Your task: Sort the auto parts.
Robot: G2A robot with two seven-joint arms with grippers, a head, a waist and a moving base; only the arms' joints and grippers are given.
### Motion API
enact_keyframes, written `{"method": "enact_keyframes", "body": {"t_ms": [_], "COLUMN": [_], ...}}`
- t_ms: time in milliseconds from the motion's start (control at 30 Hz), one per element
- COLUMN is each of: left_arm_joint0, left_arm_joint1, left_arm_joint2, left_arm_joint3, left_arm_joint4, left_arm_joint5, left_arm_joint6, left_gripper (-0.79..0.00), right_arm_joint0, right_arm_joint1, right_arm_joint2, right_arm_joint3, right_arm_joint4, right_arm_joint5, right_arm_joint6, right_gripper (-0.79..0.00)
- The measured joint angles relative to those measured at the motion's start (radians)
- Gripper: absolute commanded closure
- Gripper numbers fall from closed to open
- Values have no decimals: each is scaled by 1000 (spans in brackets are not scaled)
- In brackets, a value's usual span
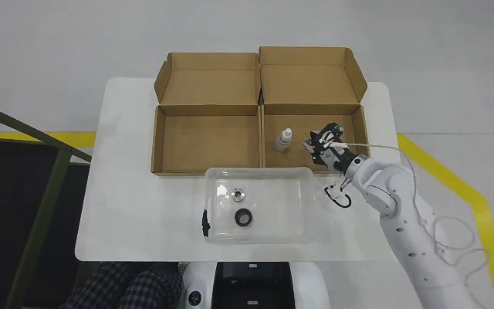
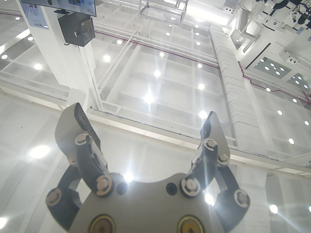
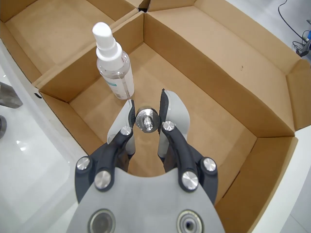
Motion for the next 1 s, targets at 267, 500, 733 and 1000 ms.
{"method": "enact_keyframes", "body": {"t_ms": [267,500,733,1000], "left_arm_joint0": [0,0,0,0], "left_arm_joint1": [0,0,0,0], "left_arm_joint2": [0,0,0,0], "left_arm_joint3": [0,0,0,0], "left_arm_joint4": [0,0,0,0], "left_arm_joint5": [0,0,0,0], "left_arm_joint6": [0,0,0,0], "left_gripper": [-785,-785,-785,-785], "right_arm_joint0": [57,100,124,136], "right_arm_joint1": [-8,-16,-22,-23], "right_arm_joint2": [-49,-91,-116,-118], "right_arm_joint3": [61,103,123,106], "right_arm_joint4": [-40,-54,-64,-63], "right_arm_joint5": [16,10,20,13], "right_arm_joint6": [39,77,92,105], "right_gripper": [0,-25,-277,-357]}}
